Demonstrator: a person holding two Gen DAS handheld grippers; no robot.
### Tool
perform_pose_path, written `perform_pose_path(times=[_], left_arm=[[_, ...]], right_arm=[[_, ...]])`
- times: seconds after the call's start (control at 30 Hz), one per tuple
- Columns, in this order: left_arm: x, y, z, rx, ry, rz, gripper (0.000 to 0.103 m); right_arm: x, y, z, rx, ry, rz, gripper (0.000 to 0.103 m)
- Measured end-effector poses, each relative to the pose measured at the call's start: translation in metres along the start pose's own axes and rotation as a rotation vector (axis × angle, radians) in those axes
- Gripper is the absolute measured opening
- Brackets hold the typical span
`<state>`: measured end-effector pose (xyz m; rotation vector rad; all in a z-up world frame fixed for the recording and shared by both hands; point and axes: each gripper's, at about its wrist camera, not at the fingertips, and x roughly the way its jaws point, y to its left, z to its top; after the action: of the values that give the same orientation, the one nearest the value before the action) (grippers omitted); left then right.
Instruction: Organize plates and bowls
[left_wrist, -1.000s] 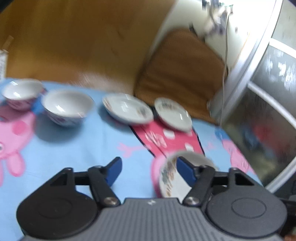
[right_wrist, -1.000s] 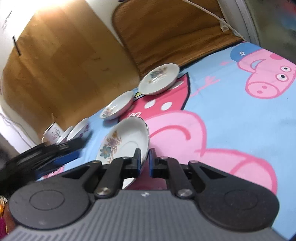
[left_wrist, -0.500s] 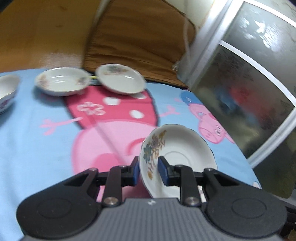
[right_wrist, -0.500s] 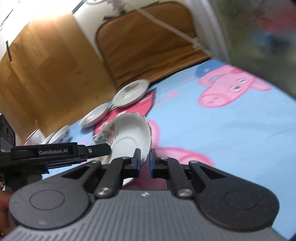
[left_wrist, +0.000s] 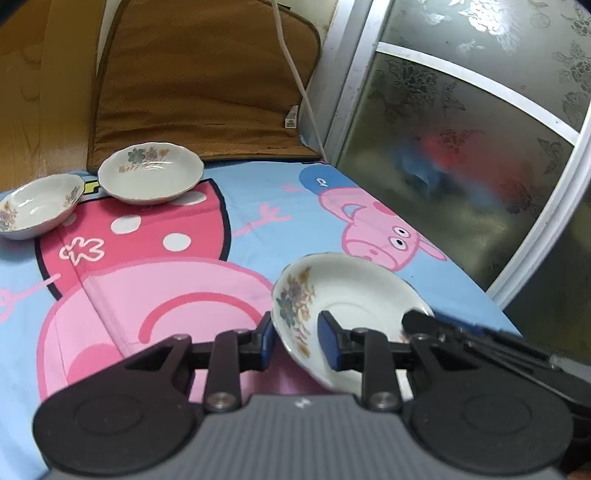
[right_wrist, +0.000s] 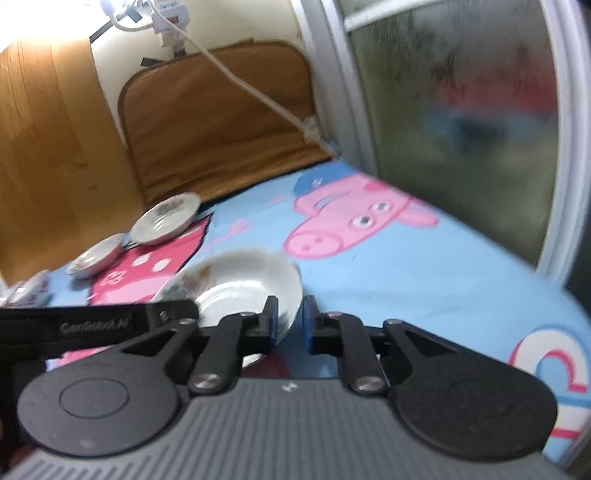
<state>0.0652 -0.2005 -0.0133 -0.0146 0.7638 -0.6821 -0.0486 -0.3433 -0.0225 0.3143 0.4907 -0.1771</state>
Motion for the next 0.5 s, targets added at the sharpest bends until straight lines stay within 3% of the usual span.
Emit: perform_pose_path(times=[0.13,0.27,0.37,0.5], left_arm=[[-0.031,0.014,0.003,0.004,-0.08,0.017,0.028],[-0.077,0.047,-0.002,0.021,-0.212,0.133,0.03],[-0.1,0.081,-0.012,-0.01,-0.253,0.245,0.03],[-0.126,0.12,-0.032,0.003,-0.301,0.415,0.03]], right_arm=[[-0.017,0.009,0.005,-0.03,-0.147,-0.067,0.04],[-0.032,0.026,0.015,-0.048,-0.225,0.0,0.04],[-0.026,0.045,0.019,-0.048,-0.176,0.123,0.04],[-0.002,0.076,0.014,-0.006,-0.011,0.301,0.036]])
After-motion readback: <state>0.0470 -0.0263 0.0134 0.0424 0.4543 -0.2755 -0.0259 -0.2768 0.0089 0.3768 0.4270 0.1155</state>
